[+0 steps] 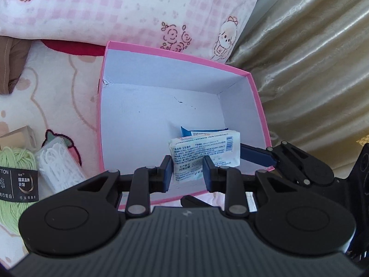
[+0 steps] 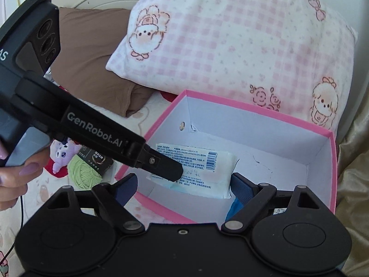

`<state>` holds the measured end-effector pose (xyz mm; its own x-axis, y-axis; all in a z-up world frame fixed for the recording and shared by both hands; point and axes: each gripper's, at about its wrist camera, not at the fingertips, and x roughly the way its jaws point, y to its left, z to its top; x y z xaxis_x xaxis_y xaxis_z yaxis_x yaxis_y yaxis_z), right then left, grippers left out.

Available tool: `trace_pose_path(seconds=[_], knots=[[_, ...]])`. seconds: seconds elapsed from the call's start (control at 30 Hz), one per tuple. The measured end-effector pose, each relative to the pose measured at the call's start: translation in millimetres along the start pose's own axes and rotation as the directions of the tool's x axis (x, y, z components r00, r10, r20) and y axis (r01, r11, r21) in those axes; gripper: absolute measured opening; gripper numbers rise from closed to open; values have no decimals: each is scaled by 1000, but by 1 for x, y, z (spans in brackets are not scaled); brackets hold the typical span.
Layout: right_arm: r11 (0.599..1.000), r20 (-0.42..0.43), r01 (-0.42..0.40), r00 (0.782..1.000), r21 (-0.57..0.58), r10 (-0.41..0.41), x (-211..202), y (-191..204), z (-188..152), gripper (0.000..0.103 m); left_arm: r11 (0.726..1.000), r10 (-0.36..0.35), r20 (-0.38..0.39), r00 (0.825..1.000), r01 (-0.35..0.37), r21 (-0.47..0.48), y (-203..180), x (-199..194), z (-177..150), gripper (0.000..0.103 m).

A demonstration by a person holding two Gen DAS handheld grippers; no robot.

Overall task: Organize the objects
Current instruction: 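Carry the soap bar with the left tool into the pink box, then open the left tool beside the wipe pack and lift away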

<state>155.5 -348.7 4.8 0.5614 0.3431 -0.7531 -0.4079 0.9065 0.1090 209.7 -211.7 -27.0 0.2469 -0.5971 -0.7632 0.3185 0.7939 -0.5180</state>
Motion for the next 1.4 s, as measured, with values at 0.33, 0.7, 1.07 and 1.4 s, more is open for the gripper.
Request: trace_pose_path(seconds=[0.33,0.7,1.07,1.4], knots=[[972,-186,5,982,235,40,62,-48,-8,57,986,167,-143,976,-166,20,5,60,21,26],[945,-304,-21,945,327,126,95,-70,-21,55,977,207,-224,952,-215,-11,13,93,16,26],[961,-256,27,966,274,46,65,-63,-13,62,980,198,-107,974,-193,56,-2,65,13,42],[988,-126,31,992,150,-12,-21,-29,5,65,964,208,-56,976,-195,183,-35,-25,5,43]])
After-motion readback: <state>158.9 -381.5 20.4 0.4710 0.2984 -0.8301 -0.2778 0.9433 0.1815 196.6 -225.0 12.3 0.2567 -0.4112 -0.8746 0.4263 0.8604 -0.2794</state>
